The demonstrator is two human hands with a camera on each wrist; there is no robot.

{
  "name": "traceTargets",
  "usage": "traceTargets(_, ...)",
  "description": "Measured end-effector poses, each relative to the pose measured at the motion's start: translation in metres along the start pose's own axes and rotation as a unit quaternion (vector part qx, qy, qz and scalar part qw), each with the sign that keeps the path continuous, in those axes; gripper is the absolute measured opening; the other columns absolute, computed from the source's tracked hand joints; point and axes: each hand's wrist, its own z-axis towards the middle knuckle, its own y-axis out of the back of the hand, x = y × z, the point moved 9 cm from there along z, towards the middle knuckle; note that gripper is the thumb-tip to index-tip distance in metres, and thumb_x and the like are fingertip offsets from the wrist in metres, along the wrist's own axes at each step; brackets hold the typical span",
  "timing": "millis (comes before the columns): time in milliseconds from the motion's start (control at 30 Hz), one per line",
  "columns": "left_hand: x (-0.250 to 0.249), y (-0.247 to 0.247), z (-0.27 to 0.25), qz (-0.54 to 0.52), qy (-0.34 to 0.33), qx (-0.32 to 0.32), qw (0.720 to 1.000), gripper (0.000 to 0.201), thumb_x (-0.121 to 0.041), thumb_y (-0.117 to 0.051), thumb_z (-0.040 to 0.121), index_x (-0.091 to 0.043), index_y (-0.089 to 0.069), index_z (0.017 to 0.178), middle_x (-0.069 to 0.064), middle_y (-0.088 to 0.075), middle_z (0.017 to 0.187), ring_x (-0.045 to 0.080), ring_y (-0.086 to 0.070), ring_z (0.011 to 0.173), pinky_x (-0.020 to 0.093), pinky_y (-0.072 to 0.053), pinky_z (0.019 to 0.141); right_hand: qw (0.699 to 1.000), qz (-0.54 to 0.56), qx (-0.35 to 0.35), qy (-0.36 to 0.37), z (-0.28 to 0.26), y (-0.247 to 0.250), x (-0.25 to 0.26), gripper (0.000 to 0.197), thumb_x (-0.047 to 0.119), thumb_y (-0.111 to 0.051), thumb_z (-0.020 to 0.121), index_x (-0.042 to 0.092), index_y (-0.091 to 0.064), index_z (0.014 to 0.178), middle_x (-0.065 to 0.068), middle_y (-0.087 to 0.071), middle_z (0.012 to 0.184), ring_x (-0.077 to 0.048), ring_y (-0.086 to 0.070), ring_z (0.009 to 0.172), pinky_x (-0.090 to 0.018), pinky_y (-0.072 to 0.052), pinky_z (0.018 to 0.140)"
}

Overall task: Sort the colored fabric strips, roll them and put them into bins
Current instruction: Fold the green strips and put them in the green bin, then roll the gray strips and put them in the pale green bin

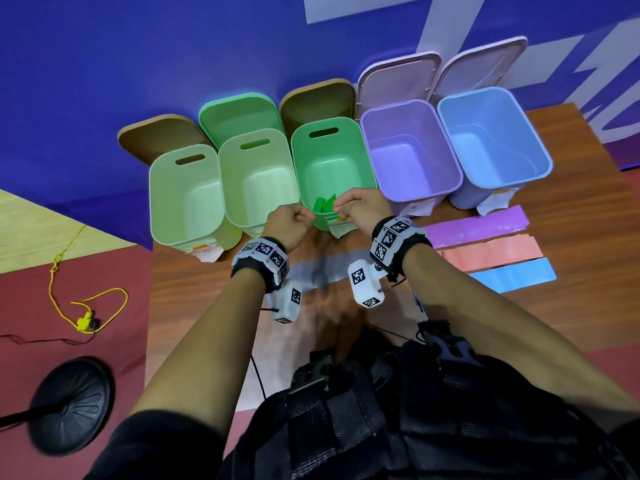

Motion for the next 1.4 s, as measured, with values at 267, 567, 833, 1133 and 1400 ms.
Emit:
traceTargets(267, 0.046, -0.005, -0.035, -0.011, 0.037, 0.016, 0.999, 0.017, -0.018, -0.062, 0.09, -0.021, -0.062, 0.073, 0.011, -0.071, 0.076, 0.031, -0.069, 0.081, 0.039, -0.056, 0.08, 0.996, -0.071, 0.043, 0.013, -0.024, -0.048, -0.016, 0.018, 0.017, -0.071, 0.072, 0.03, -0.072, 0.061, 0.006, -0.071, 0.063, -0.017, -0.071, 0.076, -0.04, -0.059, 0.085)
traceTargets(567, 0.104, -0.001, -0.066, -0.015, 0.056, 0.012, 0.998, 0.021, -0.019, -0.064, 0.09, -0.025, -0.06, 0.07, 0.003, -0.066, 0.073, 0.03, -0.069, 0.083, 0.042, -0.056, 0.081, 0.989, -0.118, 0.095, 0.0, -0.052, -0.108, -0.038, 0.02, 0.011, -0.072, 0.076, 0.026, -0.07, 0.063, 0.013, -0.067, 0.064, -0.019, -0.07, 0.081, -0.04, -0.058, 0.087)
traceTargets(833, 0.135, 0.001, -0.078, -0.01, 0.069, 0.021, 0.997, 0.012, -0.015, -0.062, 0.091, -0.018, -0.063, 0.08, 0.003, -0.067, 0.079, 0.023, -0.064, 0.08, 0.032, -0.051, 0.078, 0.985, -0.132, 0.108, -0.014, -0.062, -0.14, -0.045, 0.017, 0.011, -0.07, 0.082, 0.025, -0.071, 0.072, 0.003, -0.072, 0.078, -0.021, -0.07, 0.086, -0.036, -0.058, 0.085)
traceTargets(1133, 0.164, -0.012, -0.077, -0.029, 0.077, 0.045, 0.996, 0.007, -0.011, -0.061, 0.092, -0.017, -0.063, 0.087, -0.004, -0.061, 0.077, 0.01, -0.054, 0.069, 0.007, -0.037, 0.058, 0.978, -0.166, 0.119, -0.038, -0.066, -0.158, -0.063, 0.017, 0.01, -0.064, 0.083, 0.023, -0.07, 0.075, 0.006, -0.071, 0.079, -0.017, -0.068, 0.082, -0.03, -0.055, 0.075)
traceTargets(1400, 0.196, -0.033, -0.068, -0.082, 0.095, 0.104, 0.987, 0.012, -0.003, -0.059, 0.089, -0.014, -0.059, 0.087, -0.003, -0.065, 0.081, 0.016, -0.058, 0.077, 0.008, -0.039, 0.06, 0.974, -0.176, 0.129, -0.065, -0.061, -0.173, -0.085, 0.013, 0.008, -0.065, 0.086, 0.019, -0.071, 0.082, 0.003, -0.07, 0.081, -0.019, -0.069, 0.089, -0.031, -0.057, 0.083)
